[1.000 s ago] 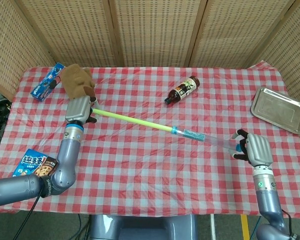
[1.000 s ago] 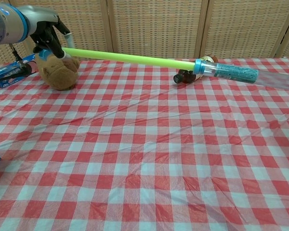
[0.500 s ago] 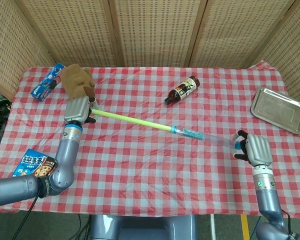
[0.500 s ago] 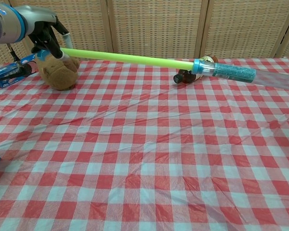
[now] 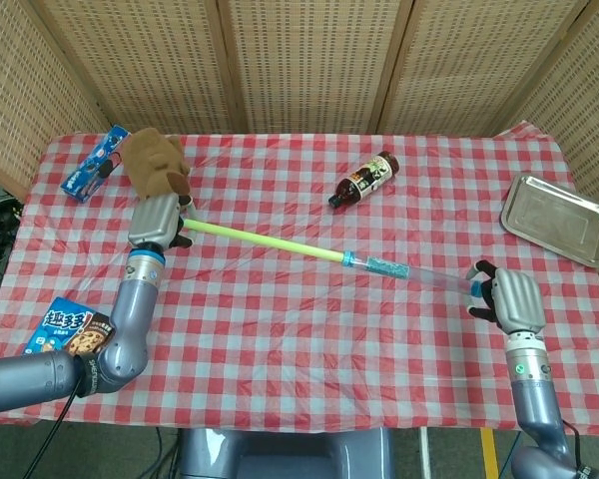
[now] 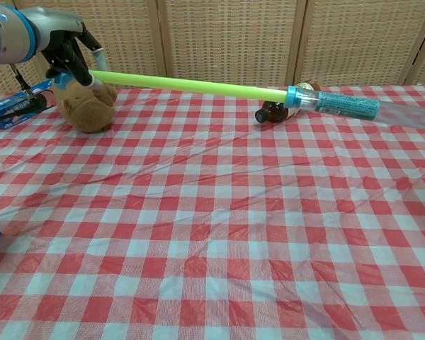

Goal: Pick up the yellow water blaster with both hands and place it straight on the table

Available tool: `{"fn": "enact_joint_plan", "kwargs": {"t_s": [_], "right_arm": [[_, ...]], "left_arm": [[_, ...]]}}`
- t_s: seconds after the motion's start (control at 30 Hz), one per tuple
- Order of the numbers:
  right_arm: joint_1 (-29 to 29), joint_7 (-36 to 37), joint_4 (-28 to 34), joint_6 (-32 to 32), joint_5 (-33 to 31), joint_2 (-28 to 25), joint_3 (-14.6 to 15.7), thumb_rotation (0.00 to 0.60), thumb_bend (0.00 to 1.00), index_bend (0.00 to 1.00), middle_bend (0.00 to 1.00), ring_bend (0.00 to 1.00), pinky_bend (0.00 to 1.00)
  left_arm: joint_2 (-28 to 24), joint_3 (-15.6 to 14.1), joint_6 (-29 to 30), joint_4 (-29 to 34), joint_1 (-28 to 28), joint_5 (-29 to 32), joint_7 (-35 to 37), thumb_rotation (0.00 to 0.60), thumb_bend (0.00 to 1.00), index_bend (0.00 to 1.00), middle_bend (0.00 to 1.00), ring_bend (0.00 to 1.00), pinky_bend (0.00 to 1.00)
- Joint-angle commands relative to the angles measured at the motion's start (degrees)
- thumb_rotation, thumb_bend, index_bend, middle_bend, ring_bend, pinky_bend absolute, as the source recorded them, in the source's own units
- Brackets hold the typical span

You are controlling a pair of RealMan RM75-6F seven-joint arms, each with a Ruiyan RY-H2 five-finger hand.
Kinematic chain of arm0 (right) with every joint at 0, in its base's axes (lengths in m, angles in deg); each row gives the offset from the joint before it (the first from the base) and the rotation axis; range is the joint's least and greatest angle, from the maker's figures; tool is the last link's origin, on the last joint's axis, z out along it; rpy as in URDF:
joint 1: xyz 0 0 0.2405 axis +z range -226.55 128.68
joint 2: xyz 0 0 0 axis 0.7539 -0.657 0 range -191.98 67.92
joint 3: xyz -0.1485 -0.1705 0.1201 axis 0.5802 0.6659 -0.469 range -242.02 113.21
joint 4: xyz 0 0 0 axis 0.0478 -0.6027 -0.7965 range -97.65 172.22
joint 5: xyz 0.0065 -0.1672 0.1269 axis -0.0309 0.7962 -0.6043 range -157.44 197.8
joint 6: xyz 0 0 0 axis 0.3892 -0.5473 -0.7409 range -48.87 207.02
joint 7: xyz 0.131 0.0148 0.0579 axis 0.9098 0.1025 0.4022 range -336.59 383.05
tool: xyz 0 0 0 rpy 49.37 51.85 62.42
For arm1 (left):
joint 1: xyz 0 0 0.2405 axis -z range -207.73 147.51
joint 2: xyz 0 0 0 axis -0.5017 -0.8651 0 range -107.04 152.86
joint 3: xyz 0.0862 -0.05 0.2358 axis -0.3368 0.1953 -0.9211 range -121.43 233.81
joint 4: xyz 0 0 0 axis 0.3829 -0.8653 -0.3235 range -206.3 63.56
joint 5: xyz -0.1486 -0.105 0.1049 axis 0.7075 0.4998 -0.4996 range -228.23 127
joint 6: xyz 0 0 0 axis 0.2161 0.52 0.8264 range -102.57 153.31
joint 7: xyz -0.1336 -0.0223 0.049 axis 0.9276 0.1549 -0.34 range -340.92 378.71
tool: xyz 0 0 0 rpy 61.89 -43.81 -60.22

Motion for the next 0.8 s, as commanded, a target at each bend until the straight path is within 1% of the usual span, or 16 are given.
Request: {"fn": "enact_joint_plan", "kwargs": {"t_s": [0.03, 0.53, 0.8], "right_arm": [[-0.1, 0.4, 0.2, -0.4, 0.8, 0.2, 0.0, 0.600, 0.59, 0.56, 1.00, 1.00, 0.64], [2.1, -2.4, 1.7, -0.9, 2.2, 1.1, -1.2, 0.600, 0.58, 0.56, 1.00, 1.00, 0.63], [3.9, -4.4, 2.3, -0.3, 3.3, 1.6, -1.5, 0.600, 0.58, 0.56, 1.00, 1.00, 0.63]], "left_arm": [[0.0, -0.2, 0.2, 0.4, -0.1, -0.2, 0.0, 0.600, 0.69, 0.88, 0.94, 0.88, 0.77], [1.2, -0.6, 0.2, 1.5, 0.5, -0.3, 0.0, 0.600, 0.69, 0.88, 0.94, 0.88, 0.77], [3.5, -0.4, 0.1, 1.3, 1.8, -0.3, -0.2, 0.600, 0.69, 0.88, 0.94, 0.88, 0.77]]}}
